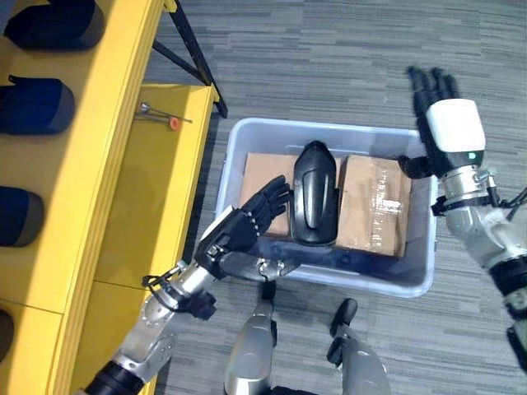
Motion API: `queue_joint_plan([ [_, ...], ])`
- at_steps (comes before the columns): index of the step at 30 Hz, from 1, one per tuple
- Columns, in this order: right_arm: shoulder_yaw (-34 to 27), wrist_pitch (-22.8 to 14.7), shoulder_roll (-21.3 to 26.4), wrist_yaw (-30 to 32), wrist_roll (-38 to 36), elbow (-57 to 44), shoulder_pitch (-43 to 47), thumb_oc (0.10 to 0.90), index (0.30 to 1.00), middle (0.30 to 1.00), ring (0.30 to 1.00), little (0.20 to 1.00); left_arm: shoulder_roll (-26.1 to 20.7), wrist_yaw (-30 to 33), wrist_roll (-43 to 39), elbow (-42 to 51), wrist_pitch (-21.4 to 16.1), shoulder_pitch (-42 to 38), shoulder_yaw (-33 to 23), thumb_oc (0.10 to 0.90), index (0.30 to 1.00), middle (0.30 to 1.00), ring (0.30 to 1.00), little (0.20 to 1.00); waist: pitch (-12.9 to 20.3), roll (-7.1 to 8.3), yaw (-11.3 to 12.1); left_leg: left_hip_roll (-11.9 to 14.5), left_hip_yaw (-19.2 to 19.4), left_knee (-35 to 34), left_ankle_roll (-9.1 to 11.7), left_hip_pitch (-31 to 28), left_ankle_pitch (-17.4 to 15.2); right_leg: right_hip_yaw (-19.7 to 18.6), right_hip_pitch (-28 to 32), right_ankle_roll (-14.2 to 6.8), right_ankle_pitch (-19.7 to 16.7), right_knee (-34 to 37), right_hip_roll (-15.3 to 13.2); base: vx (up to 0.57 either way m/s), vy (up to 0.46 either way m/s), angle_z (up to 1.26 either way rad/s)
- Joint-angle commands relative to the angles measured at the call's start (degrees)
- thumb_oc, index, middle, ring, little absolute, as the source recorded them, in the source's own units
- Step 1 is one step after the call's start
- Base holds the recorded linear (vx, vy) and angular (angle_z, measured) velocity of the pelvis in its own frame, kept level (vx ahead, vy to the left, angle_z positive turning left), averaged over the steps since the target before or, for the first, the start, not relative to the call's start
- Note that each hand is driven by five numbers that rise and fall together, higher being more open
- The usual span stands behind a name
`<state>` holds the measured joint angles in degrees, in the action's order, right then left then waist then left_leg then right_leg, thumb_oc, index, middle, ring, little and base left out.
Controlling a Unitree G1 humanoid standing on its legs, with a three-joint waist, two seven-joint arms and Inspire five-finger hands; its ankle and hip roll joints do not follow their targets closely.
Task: Move parts from the plastic box to the shelf.
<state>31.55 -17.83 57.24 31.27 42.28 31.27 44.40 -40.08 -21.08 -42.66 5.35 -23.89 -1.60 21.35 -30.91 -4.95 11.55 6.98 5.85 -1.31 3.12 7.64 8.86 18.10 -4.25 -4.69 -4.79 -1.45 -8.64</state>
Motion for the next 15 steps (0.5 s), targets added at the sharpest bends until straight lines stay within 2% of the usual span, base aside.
queue_joint_plan([
  [1, 3.9, -4.4, 4.8, 4.2, 6.0, -5.5, 8.0, 0.9, 1.0, 1.0, 1.0, 1.0, -2.9, -4.3, -3.9, 8.1, -5.4, 1.5, -3.0, 0.9, 1.0, 1.0, 1.0, 1.0, 2.4, 3.31, 1.5, 0.4, 0.3, 5.9, 0.2, 0.1, -6.9, -0.1, 0.9, 0.8, 9.0, -7.7, 1.4, 0.03, -0.186, 0.05],
  [3, 5.4, -5.7, 5.5, 4.5, 7.5, -5.6, 8.2, 0.9, 1.0, 1.0, 1.0, 1.0, -3.8, -4.8, -4.1, 8.2, -5.2, 1.9, -3.6, 0.9, 1.0, 1.0, 1.0, 1.0, 2.3, 3.93, 1.8, 0.5, 0.2, 6.2, 0.2, 0.2, -7.0, -0.1, 1.0, 0.8, 9.0, -7.7, 1.6, 0.01, -0.14, 0.01],
  [7, 9.8, -5.6, 6.3, 9.8, 12.9, -6.0, 7.8, 0.9, 1.0, 1.0, 1.0, 1.0, -6.2, -6.4, -5.2, 7.6, -5.2, 2.2, -5.1, 0.9, 1.0, 1.0, 1.0, 1.0, 1.6, 5.99, 2.8, 1.3, -0.2, 6.3, 0.4, 0.9, -6.8, 0.5, 1.0, 0.7, 8.7, -7.4, 2.6, -0.01, -0.162, 0.01],
  [12, 12.6, -7.7, 4.0, 11.0, 19.1, -5.4, 7.8, 0.9, 1.0, 1.0, 1.0, 1.0, -6.1, -7.0, -3.6, 6.7, -4.9, 1.5, -5.3, 0.9, 1.0, 1.0, 1.0, 1.0, 1.1, 7.16, 3.6, 1.7, -0.8, 6.1, 0.7, 2.3, -6.6, 0.9, -0.2, 0.8, 8.7, -7.4, 3.5, -0.02, -0.101, 0.06],
  [15, 14.2, -8.1, 3.6, 10.7, 20.2, -4.7, 7.5, 0.9, 1.0, 1.0, 1.0, 1.0, -6.2, -7.4, -3.6, 6.1, -5.3, 1.2, -5.4, 0.9, 1.0, 1.0, 1.0, 1.0, 1.1, 7.52, 3.8, 1.8, -1.1, 6.0, 0.8, 3.4, -6.3, 1.2, -1.1, 1.0, 8.6, -7.5, 3.9, -0.02, -0.07, 0.04],
])
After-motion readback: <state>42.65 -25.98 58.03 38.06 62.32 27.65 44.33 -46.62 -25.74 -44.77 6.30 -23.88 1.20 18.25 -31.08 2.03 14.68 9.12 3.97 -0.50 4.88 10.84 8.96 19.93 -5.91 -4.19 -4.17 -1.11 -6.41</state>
